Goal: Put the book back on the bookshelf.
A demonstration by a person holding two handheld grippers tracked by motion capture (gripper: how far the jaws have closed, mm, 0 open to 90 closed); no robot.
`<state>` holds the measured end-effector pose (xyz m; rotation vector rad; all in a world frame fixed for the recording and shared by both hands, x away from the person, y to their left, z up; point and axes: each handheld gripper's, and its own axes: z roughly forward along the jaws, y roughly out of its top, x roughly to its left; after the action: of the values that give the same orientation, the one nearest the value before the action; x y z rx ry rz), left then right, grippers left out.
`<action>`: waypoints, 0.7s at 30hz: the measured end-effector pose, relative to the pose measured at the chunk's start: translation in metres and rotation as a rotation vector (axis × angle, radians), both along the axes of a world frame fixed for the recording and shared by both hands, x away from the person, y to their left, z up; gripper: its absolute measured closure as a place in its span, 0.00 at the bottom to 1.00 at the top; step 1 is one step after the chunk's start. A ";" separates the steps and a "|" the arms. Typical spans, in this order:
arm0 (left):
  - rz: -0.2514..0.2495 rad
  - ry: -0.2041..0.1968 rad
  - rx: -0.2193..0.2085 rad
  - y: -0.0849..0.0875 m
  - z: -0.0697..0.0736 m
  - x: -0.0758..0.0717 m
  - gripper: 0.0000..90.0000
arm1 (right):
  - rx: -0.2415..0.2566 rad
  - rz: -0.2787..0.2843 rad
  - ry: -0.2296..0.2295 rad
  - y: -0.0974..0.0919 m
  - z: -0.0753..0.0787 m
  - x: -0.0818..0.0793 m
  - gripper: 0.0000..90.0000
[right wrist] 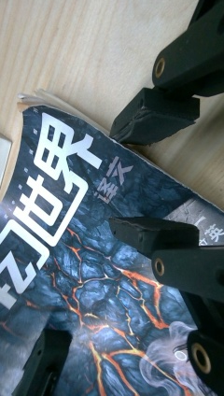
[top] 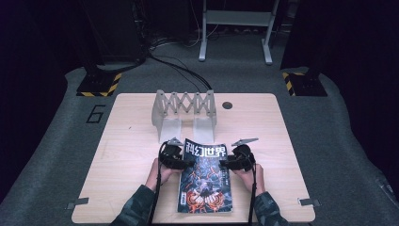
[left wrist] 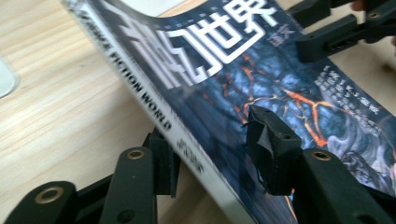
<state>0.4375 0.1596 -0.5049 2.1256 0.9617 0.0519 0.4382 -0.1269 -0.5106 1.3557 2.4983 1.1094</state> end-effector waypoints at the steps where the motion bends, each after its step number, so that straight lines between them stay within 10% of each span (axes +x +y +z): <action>1: -0.001 0.003 0.008 -0.002 0.000 0.000 0.63 | -0.001 0.004 -0.012 0.001 0.000 0.001 0.58; 21: -0.022 -0.051 0.108 -0.015 0.012 0.027 0.46 | 0.003 0.012 -0.010 0.002 -0.001 0.001 0.61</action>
<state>0.4643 0.1446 -0.4932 2.2224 0.9243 0.1492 0.4395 -0.1250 -0.5114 1.3341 2.5020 1.1194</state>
